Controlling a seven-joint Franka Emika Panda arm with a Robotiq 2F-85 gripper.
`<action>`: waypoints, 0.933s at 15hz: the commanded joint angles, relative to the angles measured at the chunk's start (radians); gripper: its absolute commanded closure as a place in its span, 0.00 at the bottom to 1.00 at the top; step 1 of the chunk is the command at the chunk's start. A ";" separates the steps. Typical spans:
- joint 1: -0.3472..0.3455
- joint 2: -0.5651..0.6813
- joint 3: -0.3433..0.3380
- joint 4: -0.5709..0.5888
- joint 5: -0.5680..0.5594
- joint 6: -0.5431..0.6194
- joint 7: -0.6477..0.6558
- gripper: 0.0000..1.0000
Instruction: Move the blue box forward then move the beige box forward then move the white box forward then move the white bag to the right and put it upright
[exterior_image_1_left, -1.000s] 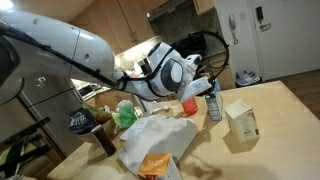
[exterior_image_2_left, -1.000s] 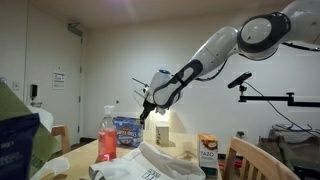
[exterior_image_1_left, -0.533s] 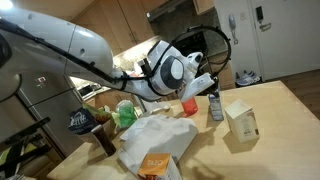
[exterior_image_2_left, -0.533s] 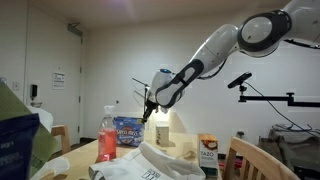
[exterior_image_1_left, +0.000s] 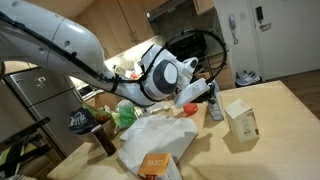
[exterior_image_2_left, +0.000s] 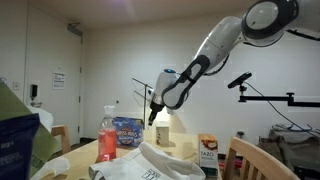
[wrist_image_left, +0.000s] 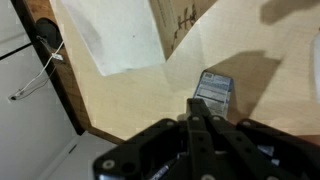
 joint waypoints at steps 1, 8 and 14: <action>-0.027 -0.054 0.052 -0.107 -0.007 -0.010 -0.053 1.00; -0.040 -0.095 0.012 -0.223 -0.008 0.045 -0.019 1.00; -0.041 -0.023 0.029 -0.137 -0.001 0.013 -0.032 0.99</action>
